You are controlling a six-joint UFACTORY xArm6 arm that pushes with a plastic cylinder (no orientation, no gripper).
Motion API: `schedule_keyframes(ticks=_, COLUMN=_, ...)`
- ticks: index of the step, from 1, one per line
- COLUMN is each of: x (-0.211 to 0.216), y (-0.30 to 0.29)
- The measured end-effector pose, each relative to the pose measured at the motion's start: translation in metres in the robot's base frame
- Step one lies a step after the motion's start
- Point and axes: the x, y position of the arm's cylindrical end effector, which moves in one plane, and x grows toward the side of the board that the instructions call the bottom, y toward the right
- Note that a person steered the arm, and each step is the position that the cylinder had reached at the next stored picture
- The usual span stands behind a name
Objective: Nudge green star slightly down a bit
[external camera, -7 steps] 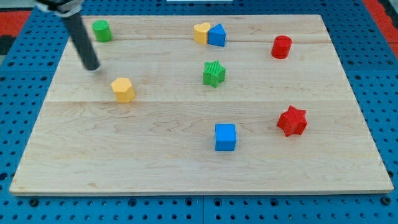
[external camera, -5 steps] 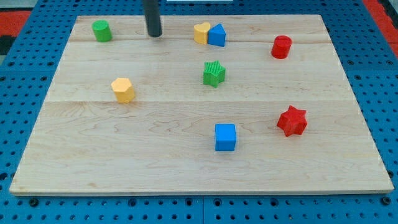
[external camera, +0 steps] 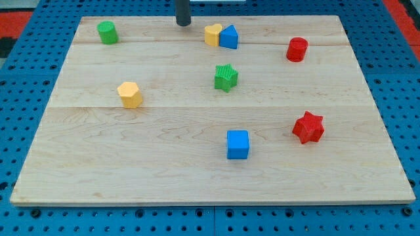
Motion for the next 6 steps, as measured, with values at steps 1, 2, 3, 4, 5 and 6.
schedule_keyframes(ticks=1, x=0.017, y=-0.014)
schedule_keyframes(ticks=2, x=0.046, y=-0.01)
schedule_keyframes(ticks=3, x=0.082, y=-0.003)
schedule_keyframes(ticks=4, x=0.108, y=0.017)
schedule_keyframes(ticks=5, x=0.134, y=0.062)
schedule_keyframes(ticks=6, x=0.134, y=0.13)
